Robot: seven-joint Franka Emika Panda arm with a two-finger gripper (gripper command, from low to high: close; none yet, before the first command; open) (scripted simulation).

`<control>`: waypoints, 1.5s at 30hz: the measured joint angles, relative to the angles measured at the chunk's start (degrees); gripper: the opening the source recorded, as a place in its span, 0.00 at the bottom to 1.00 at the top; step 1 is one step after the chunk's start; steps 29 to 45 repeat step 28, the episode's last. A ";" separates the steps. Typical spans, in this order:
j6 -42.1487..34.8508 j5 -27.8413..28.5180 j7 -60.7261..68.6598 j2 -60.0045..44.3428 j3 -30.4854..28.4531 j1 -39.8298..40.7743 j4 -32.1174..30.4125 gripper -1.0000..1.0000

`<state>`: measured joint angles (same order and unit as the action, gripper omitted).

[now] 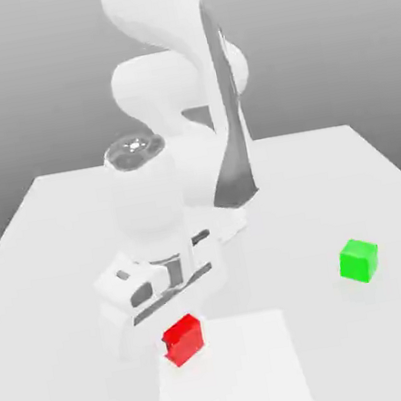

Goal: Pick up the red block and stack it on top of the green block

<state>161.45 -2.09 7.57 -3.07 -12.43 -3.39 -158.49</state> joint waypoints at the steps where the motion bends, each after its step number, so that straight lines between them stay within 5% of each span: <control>1: -1.13 0.65 0.08 1.50 0.72 -1.33 -0.38 0.00; 17: -8.06 -2.96 23.29 15.72 21.05 -34.57 -7.60 0.00; 25: 5.19 2.71 20.96 2.36 21.49 -36.47 -7.58 0.00; 26: 6.20 3.50 20.40 1.31 21.29 -36.45 -7.54 1.00; 45: 6.20 3.50 20.40 1.31 21.29 -36.46 -7.54 1.00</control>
